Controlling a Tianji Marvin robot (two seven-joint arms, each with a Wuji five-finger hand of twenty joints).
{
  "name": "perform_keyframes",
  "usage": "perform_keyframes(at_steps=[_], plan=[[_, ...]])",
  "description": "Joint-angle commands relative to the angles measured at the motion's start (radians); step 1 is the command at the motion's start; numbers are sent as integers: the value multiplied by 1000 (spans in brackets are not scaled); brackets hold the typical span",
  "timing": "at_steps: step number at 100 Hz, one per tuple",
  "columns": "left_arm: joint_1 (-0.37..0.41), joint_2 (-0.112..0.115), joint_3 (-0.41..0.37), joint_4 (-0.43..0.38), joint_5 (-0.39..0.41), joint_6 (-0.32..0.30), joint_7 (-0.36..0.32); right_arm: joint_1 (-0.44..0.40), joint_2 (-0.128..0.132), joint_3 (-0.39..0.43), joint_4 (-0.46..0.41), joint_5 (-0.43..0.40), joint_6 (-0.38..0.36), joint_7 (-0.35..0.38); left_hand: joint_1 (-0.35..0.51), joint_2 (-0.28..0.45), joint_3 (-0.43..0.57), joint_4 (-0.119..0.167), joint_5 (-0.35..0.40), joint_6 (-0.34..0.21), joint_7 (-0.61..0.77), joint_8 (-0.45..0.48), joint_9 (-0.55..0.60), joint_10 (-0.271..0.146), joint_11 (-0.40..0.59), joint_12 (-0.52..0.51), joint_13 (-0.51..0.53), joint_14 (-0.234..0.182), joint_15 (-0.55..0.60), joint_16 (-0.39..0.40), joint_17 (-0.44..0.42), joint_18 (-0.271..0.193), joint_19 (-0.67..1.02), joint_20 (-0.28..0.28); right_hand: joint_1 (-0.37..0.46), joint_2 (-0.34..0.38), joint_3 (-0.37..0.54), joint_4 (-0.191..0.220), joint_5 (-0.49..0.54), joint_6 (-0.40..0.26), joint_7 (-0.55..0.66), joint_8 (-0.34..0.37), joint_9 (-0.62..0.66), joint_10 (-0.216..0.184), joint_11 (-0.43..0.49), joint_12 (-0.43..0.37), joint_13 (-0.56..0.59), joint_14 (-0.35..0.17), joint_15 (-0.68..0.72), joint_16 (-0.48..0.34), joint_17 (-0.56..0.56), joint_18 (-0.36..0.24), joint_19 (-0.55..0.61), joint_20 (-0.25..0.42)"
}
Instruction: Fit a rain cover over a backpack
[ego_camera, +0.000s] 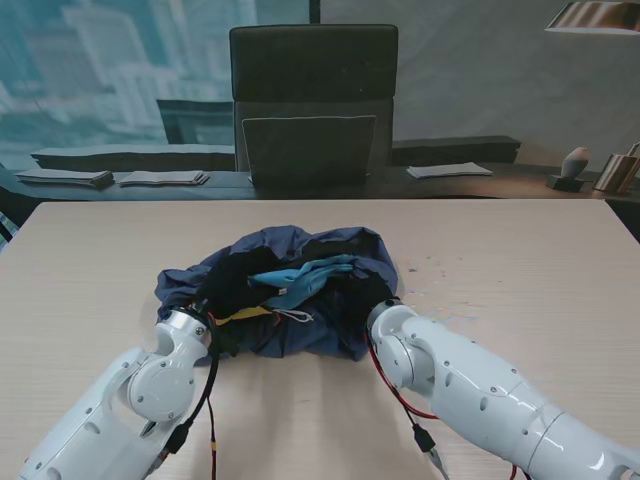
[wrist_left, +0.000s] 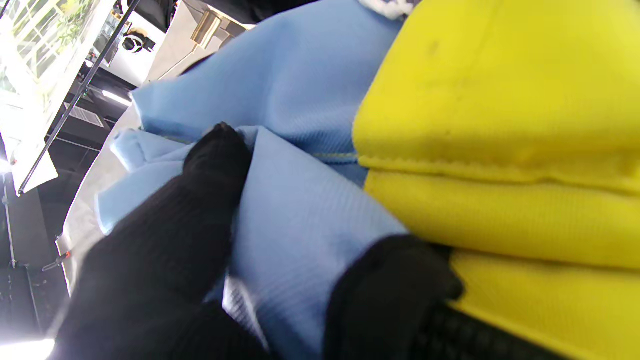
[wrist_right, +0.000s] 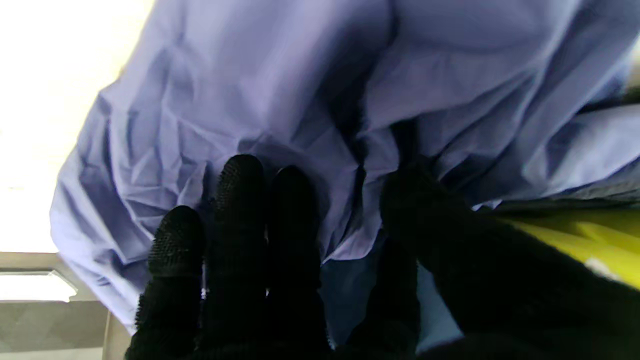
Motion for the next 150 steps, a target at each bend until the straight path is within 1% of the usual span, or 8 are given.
perform_keyframes(at_steps=[1, 58, 88, 107, 113, 123, 137, 150], plan=[[1, -5, -2, -15, -1, -8, -13, 5, -17, -6, 7, 12, -7, 18, 87, 116, 73, 4, 7, -80, 137, 71, 30, -12, 28, 18, 26, 18, -1, -9, 8, -11, 30, -2, -17, -12, 15, 22, -51, -34, -15, -24, -9, -5, 18, -11, 22, 12, 21, 10, 14, -2, 36, 18], [5, -3, -6, -18, -39, -21, -40, 113, -74, -151, 102, 109, 140, 56, 91, 116, 69, 6, 10, -76, 133, 74, 33, -11, 29, 16, 29, 17, 1, -8, 11, -28, 43, -1, -52, -49, -51, 14, -3, 152, 74, -19, 108, 6, 72, 16, 143, 33, 89, 20, 85, 41, 65, 35], [5, 0, -8, -16, -23, -22, -44, 149, -42, -188, 69, 102, 141, 164, 93, 119, 64, 5, 7, -78, 133, 76, 28, -13, 28, 17, 24, 14, -1, -8, -3, -43, 45, 0, -69, -48, -212, 6, 333, 313, 131, 43, 137, 3, 107, 68, 155, 3, 85, 21, 73, 42, 51, 34], [-2, 3, -7, -6, 1, -26, -46, 150, -7, -182, 24, 65, 113, 225, 93, 123, 60, 6, 4, -81, 132, 77, 24, -16, 28, 17, 18, 11, -2, -8, -17, -59, 46, 2, -87, -83, -179, -5, 553, 269, 167, 287, 127, -6, 98, 110, 131, -17, 71, 28, 58, 35, 29, 25], [-8, 4, -3, 3, 3, -26, -48, 148, 6, -174, 4, 56, 105, 252, 94, 122, 58, 6, 4, -82, 132, 77, 23, -15, 28, 17, 15, 12, -2, -8, -23, -65, 48, 3, -59, -117, -193, -101, 609, 243, 229, 290, 97, -2, 96, 125, 106, -21, 68, 31, 45, 27, 19, 22], [-25, 4, 9, 23, 5, -26, -52, 147, 32, -166, -28, 27, 72, 302, 93, 121, 57, 8, 7, -85, 133, 77, 24, -15, 28, 16, 13, 10, -1, -8, -30, -73, 55, 8, -14, -198, -173, -165, 643, 155, 350, 335, 40, -22, 102, 147, 60, -46, 60, 32, 26, 3, 8, 13], [-66, 3, 38, 71, 3, -29, -57, 139, 67, -140, -69, -20, -21, 370, 79, 102, 72, 18, 21, -101, 130, 74, 35, -18, 28, 11, 20, 6, 4, -6, -31, -83, 66, 14, 66, -291, -50, -169, 794, 69, 438, 385, -94, -45, 104, 174, -60, -82, 53, 38, -43, -28, -1, 9], [-137, 5, 87, 140, -4, -47, -83, 102, 85, -73, -92, -29, -153, 395, 62, 87, 88, 24, 45, -144, 122, 71, 47, -22, 23, 4, 24, -2, 4, -8, -35, -102, 73, 18, 73, -307, 10, -173, 869, 62, 433, 415, -180, -197, -113, -11, -265, -149, -107, -7, -200, -58, -74, -10]])
